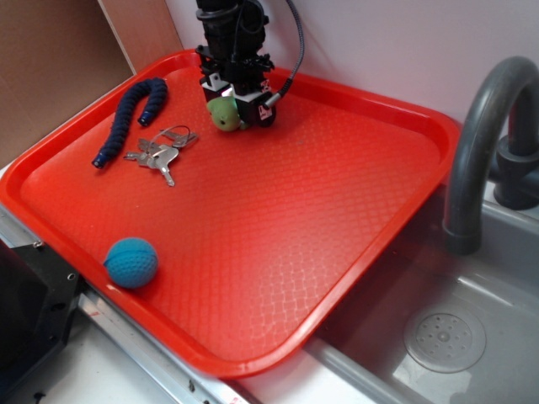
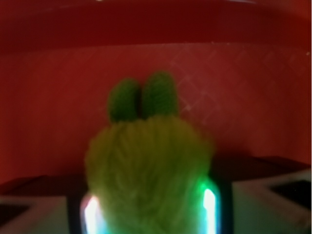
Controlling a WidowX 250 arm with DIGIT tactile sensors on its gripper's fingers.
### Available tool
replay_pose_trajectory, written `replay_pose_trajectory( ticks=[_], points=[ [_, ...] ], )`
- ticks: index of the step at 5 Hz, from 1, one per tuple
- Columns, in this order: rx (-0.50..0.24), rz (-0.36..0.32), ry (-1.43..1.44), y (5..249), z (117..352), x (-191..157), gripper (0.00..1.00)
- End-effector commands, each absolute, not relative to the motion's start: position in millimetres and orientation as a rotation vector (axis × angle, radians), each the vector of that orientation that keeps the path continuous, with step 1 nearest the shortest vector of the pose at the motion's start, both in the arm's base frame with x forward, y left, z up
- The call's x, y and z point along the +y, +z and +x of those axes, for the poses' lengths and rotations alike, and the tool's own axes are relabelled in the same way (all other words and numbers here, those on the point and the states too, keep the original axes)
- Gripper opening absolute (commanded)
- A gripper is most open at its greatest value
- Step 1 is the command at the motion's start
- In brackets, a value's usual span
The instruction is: Grab the green animal.
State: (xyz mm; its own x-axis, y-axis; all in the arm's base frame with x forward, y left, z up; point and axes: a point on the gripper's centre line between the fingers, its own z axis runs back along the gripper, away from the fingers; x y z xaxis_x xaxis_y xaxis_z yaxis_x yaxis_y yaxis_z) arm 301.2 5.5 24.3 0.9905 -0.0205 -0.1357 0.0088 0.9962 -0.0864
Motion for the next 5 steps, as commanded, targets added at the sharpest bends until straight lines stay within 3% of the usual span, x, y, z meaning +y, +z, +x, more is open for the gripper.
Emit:
replay_pose_trajectory(
  ticks=[1,2,3,4,5],
  points=[
    [-0.068,0.027,0.019,141.1,272.7,-7.0,0.00],
    [-0.139,0.017,0.018,189.9,240.8,-25.4,0.00],
    [-0.148,-0.047,-0.009,211.2,216.1,-33.7,0.00],
    [-0.165,-0.067,-0.054,207.3,214.5,-36.4,0.00],
    [-0.165,-0.067,-0.054,207.3,214.5,-36.4,1.00]
  ],
)
